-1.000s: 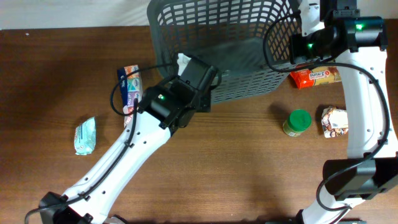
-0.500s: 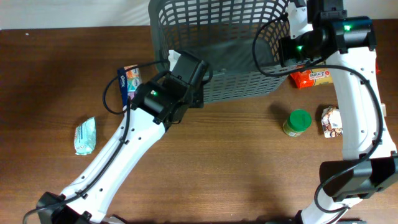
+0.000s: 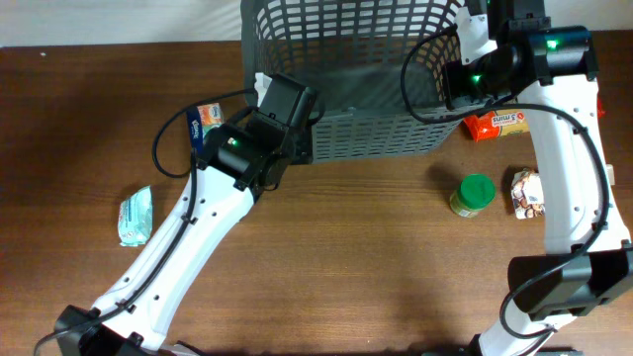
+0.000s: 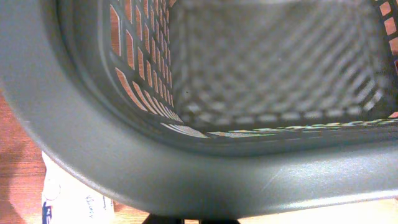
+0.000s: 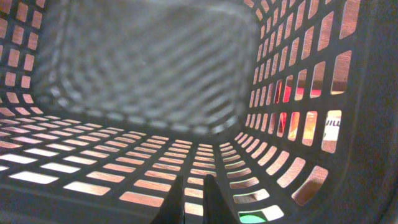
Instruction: Pack container
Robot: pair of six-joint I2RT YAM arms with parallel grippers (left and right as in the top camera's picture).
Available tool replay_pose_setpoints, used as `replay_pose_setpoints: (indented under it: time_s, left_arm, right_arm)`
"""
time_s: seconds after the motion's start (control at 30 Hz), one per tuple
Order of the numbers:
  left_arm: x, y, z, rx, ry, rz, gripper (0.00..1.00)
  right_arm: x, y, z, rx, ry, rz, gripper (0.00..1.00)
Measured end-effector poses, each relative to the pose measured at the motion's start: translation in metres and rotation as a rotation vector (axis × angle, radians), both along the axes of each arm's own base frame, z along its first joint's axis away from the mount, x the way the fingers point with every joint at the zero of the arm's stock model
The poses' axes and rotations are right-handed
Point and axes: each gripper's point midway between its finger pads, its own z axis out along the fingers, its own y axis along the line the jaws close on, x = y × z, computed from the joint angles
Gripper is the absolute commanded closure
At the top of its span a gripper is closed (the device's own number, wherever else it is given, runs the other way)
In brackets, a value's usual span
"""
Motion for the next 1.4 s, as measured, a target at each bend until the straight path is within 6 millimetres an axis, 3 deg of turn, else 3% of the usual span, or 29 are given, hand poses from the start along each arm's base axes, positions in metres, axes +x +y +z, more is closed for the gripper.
replay_pose_setpoints:
  time_s: [0.93, 1.27, 1.4]
  left_arm:
    - [0.0062, 0.0036, 0.0045, 0.038, -0.036, -0.012, 0.98]
    - [0.0080, 0.0026, 0.0060, 0.042, -0.046, -0.023, 0.92]
    - [0.0079, 0.0027, 0.0059, 0.043, -0.045, -0.024, 0.88]
  right_arm:
    - [-0.0032, -0.0001, -0.0016, -0.001, 0.014, 0.000, 0.96]
    - [-0.0033, 0.0006, -0.0016, -0.001, 0.014, 0.002, 0.96]
    - [-0.0018, 0.0021, -0.0006, 0.007, 0.008, 0.003, 0.72]
